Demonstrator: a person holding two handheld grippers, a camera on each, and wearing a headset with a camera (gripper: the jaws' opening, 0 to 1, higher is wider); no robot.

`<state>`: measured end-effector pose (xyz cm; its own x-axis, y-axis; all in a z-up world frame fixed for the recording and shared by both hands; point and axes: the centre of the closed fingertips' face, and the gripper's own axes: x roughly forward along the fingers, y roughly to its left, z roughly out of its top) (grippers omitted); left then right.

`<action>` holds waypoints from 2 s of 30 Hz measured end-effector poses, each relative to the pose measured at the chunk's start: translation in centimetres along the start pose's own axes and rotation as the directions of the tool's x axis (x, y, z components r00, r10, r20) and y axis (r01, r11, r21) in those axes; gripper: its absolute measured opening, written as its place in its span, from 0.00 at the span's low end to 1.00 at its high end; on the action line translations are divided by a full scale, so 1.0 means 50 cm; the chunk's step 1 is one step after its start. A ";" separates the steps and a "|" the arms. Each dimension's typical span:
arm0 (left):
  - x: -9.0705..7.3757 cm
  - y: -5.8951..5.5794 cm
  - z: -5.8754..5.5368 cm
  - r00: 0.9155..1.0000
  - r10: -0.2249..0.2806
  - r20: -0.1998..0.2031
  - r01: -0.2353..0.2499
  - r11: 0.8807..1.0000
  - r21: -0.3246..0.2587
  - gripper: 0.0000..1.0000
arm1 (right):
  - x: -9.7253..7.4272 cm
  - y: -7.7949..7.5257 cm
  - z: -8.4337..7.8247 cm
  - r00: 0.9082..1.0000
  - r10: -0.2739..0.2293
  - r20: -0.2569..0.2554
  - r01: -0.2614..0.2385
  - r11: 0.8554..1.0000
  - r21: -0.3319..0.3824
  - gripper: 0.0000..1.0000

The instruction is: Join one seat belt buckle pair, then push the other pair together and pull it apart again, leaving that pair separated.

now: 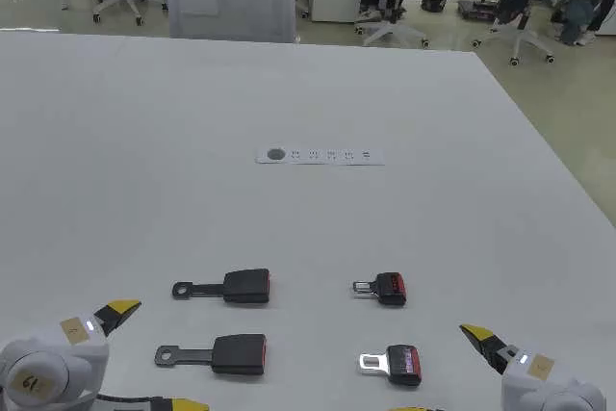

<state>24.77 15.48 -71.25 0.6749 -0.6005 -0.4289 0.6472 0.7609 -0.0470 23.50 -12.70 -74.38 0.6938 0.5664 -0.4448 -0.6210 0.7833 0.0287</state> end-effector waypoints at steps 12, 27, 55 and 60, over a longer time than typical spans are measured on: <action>-0.005 -0.005 -0.004 1.000 -0.026 -0.013 0.026 1.000 -0.006 1.00 | -0.003 -0.006 -0.001 1.000 0.015 0.004 -0.015 1.000 -0.017 1.00; -0.016 0.004 -0.016 0.999 -0.045 -0.027 0.045 0.999 0.015 1.00 | -0.015 -0.007 -0.012 0.998 0.054 -0.021 -0.055 0.996 -0.064 1.00; -0.019 0.000 -0.022 0.997 -0.063 -0.032 0.063 0.998 -0.001 1.00 | -0.025 -0.009 -0.013 0.997 0.073 -0.020 -0.074 0.995 -0.068 1.00; -0.019 0.000 -0.024 0.998 -0.062 -0.033 0.062 0.998 -0.003 1.00 | -0.024 -0.008 -0.014 0.997 0.075 -0.021 -0.076 0.995 -0.068 0.99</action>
<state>23.69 16.35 -71.94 0.6212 -0.6384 -0.4544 0.6870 0.7227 -0.0762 22.66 -13.88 -74.46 0.6374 0.6182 -0.4600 -0.6955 0.7185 0.0019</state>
